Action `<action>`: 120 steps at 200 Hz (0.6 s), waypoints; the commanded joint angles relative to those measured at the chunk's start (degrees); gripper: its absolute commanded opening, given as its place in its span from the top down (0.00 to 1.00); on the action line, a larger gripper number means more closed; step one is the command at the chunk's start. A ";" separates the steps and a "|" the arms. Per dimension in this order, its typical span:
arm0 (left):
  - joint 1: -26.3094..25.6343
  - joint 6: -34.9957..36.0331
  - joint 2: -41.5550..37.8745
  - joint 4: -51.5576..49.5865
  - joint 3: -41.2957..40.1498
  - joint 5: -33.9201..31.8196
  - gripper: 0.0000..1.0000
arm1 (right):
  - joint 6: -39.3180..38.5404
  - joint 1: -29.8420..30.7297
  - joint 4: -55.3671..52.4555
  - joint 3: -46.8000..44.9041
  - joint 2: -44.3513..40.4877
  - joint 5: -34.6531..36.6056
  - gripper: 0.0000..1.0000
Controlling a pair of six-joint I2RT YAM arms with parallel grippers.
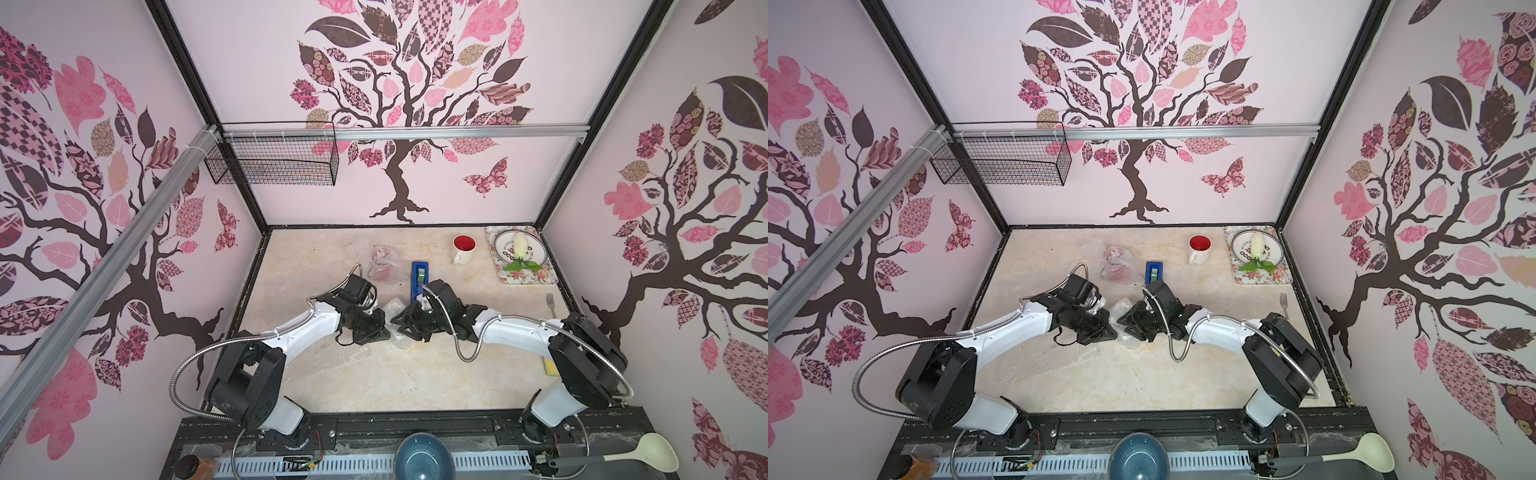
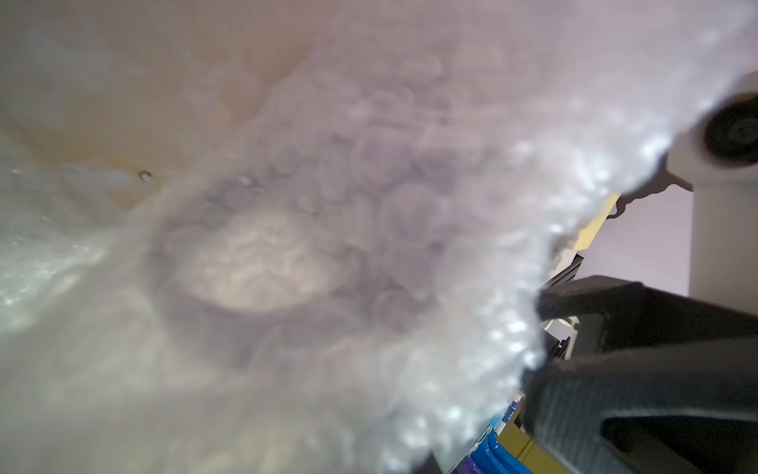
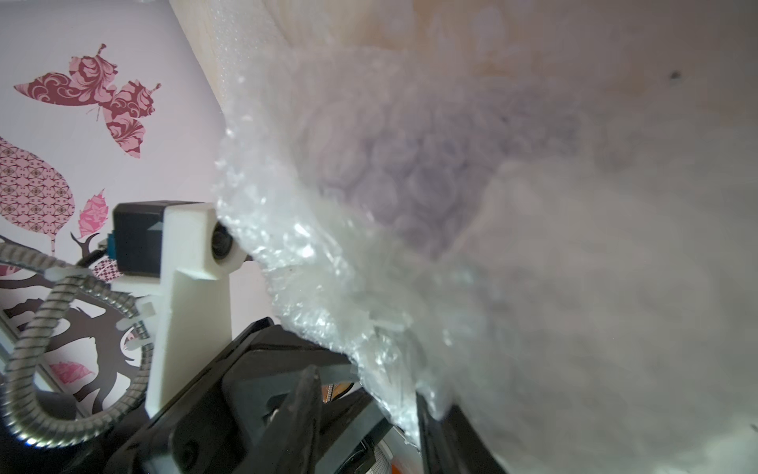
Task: Wrap mugs in bubble wrap
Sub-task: Stick the tape on the bubble wrap.
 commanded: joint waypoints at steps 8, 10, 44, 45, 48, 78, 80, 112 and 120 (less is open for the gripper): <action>0.40 -0.30 0.31 2.46 -0.65 -1.70 1.00 | 2.22 -0.14 -8.07 1.70 -0.65 1.59 0.55; 0.36 -0.27 0.39 2.44 -0.57 -1.63 1.00 | 2.20 -0.10 -8.23 1.77 -0.66 1.64 0.55; 0.33 -0.39 1.36 3.00 1.11 -0.99 1.00 | 2.48 -0.66 -8.90 2.73 -0.84 1.38 0.47; 0.37 -0.41 1.37 3.01 1.16 -1.02 1.00 | 2.48 -0.71 -8.95 2.76 -0.84 1.35 0.47; 0.40 -0.43 1.47 3.02 1.36 -0.97 1.00 | 2.48 -0.80 -8.98 2.89 -0.78 1.27 0.46; 0.35 -0.40 2.67 3.12 3.55 -0.71 1.00 | 2.10 -1.64 -9.70 5.26 0.07 0.22 0.36; 0.32 -0.36 2.76 3.04 3.68 -0.70 1.00 | 2.06 -1.62 -9.63 5.51 0.18 0.15 0.36; 0.44 -0.61 3.62 3.09 4.71 -0.76 1.00 | 1.26 -1.87 -11.01 9.79 2.12 -1.82 0.23; 0.41 -0.70 3.56 3.05 4.66 -0.77 1.00 | 0.83 -1.88 -12.58 10.90 2.31 -1.92 0.22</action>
